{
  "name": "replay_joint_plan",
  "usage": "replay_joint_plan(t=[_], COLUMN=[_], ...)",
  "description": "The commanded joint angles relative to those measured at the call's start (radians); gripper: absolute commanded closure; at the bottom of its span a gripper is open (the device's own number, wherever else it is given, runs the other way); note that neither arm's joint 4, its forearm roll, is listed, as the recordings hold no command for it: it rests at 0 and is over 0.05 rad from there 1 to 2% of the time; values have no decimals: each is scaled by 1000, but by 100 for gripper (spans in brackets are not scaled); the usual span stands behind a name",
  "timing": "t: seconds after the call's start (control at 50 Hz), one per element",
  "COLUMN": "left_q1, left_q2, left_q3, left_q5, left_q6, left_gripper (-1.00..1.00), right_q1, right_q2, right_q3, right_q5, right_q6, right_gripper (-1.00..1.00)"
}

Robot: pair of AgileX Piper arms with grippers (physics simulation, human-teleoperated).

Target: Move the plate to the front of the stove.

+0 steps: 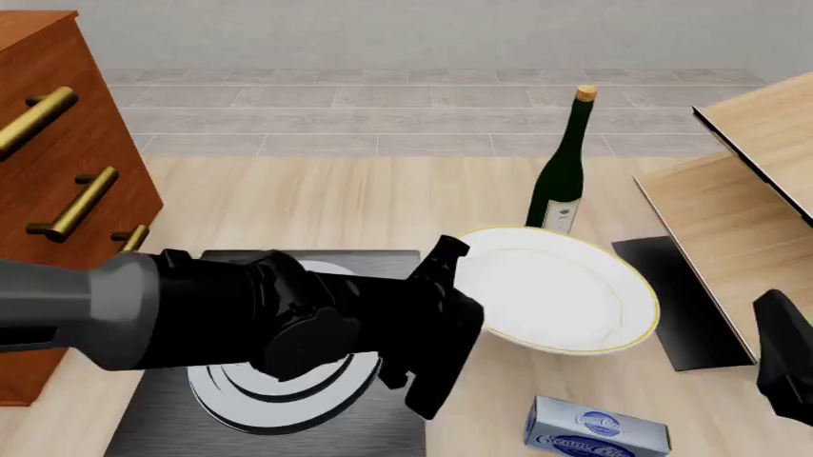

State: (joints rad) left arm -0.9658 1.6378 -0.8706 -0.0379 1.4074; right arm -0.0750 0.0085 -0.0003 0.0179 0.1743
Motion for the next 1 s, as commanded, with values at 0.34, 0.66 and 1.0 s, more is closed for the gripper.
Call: replay_joint_plan(t=[0.34,0.66,1.0], left_q1=[1,8,4], left_q2=[-136,-174,-195], left_q3=[87,156,207], left_q5=[-42,-143,-226], left_q6=[36,54,51], left_gripper=[100,100,100], right_q1=[14,78,150], right_q2=[-8,-8,-6], right_q3=[-131,-294,-169], right_q5=[68,250,238], right_q6=[40,213,497], right_gripper=[-100,-100,-100])
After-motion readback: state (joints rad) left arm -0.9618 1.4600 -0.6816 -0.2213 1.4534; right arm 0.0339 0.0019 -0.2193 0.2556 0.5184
